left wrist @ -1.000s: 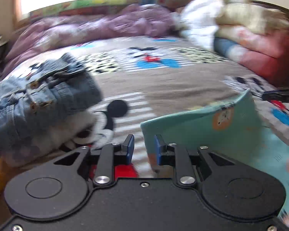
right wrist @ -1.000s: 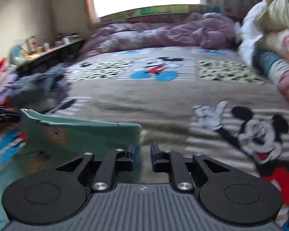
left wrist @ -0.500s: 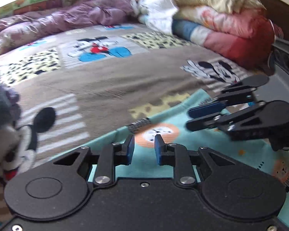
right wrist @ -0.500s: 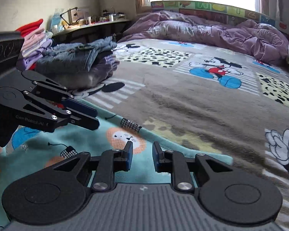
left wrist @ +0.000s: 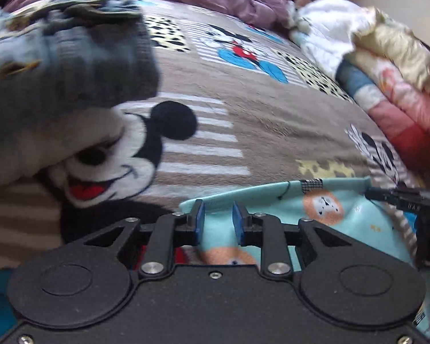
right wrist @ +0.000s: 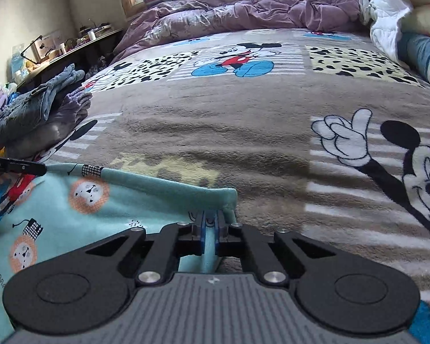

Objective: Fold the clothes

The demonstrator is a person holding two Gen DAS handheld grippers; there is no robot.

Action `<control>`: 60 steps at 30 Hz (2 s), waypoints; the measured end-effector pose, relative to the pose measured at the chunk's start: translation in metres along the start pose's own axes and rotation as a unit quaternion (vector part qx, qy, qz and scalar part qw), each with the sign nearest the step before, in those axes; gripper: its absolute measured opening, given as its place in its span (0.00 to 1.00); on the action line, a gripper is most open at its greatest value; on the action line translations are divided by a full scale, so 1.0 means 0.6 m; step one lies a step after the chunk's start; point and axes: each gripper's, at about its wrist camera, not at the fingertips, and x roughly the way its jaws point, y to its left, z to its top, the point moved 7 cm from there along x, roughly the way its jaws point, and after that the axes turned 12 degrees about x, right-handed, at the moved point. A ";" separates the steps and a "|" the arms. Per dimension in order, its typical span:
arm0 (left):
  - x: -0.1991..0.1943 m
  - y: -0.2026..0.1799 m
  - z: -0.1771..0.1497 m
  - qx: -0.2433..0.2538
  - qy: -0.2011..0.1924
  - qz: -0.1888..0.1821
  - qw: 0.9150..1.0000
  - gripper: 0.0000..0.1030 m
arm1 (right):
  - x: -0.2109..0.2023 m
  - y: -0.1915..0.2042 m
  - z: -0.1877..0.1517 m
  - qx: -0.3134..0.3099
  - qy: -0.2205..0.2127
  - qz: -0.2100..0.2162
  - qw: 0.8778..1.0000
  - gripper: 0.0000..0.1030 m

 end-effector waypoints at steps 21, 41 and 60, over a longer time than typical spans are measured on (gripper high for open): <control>-0.039 -0.101 -0.025 0.188 -0.008 0.082 0.979 0.35 | -0.030 0.053 -0.007 -0.051 -0.007 -0.037 0.998 0.16; -0.192 -0.387 -0.295 0.173 0.005 0.057 0.983 0.37 | -0.295 0.217 -0.351 -0.135 -0.014 0.003 0.991 0.21; -0.265 -0.440 -0.367 0.131 -0.123 0.097 0.979 0.42 | -0.362 0.200 -0.452 -0.130 -0.163 -0.031 0.977 0.36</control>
